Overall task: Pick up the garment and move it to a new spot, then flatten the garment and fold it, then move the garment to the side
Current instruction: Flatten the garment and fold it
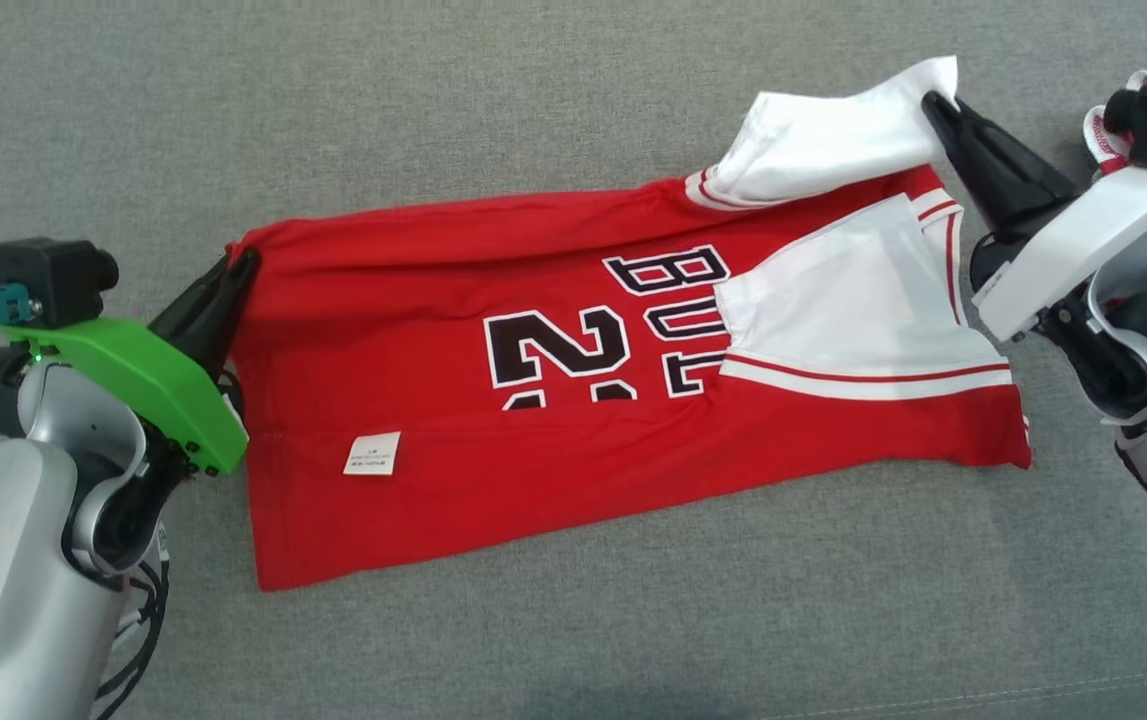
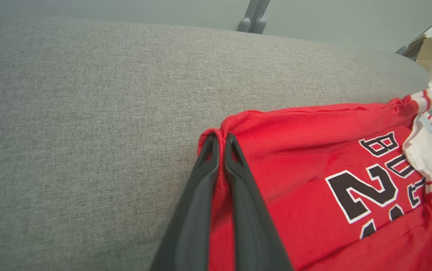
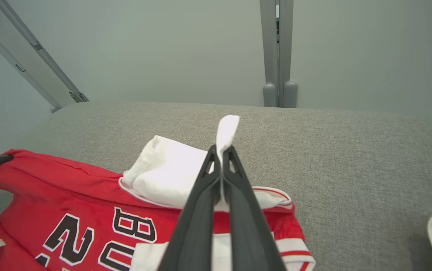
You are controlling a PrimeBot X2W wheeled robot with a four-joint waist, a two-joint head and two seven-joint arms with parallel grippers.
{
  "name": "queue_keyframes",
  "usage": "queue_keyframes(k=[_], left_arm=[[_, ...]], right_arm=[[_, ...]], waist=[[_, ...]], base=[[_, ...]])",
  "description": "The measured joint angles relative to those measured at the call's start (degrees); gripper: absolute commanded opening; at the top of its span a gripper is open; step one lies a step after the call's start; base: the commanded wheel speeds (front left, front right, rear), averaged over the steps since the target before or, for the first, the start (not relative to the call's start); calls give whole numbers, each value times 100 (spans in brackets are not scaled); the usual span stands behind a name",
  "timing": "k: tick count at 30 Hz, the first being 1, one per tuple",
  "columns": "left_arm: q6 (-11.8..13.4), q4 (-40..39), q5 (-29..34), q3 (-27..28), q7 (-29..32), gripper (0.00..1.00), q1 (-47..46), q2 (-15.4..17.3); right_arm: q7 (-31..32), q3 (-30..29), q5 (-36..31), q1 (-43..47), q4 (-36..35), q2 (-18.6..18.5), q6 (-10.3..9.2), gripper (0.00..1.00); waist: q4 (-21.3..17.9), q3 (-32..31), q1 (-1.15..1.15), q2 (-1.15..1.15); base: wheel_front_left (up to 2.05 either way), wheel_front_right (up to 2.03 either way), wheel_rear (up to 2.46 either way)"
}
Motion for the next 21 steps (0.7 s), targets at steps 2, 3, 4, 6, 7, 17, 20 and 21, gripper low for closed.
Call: queue_keyframes(k=[2, 3, 4, 6, 7, 17, 20, 21], left_arm=[[0, -13, -11, 27, -52, 0, 140, -1], [0, -20, -30, 44, -82, 0, 205, -3], [0, -25, -48, 57, -110, 0, 270, -5], [0, -29, -65, 71, -162, 0, 391, -11], [0, -32, -75, 78, -194, 0, 452, -16], [-1, -133, -227, 67, -365, 0, 970, -88], [-25, -155, -233, 54, -388, 0, 1127, -89], [-25, -162, -241, 42, -398, 0, 1179, -90]], right_arm=[[-54, 14, 63, 129, 1, 31, 0, 0], [-85, 14, 94, 193, 1, 42, 0, 0], [-108, 14, 125, 258, 3, 47, 0, 0], [-163, -3, 168, 394, 11, 47, 0, 0], [-185, -9, 188, 466, 12, 46, 0, 0], [-353, -51, 348, 1050, 22, 97, -2, 0], [-385, -30, 348, 1217, 55, 100, -2, 0], [-386, -26, 348, 1273, 74, 98, -5, 0]], waist=[[-32, -72, 0, 0], [-47, -108, 0, 0], [-61, -146, 0, 0], [-86, -223, 0, 0], [-96, -261, 0, 0], [-179, -618, 0, 0], [-204, -702, 0, 0], [-214, -725, 0, 0]], base=[[0, 0, 0], [0, 0, 0], [0, 0, 0], [0, 0, 0], [0, 0, 0], [0, 0, 0], [0, 0, 0], [0, 0, 0]])
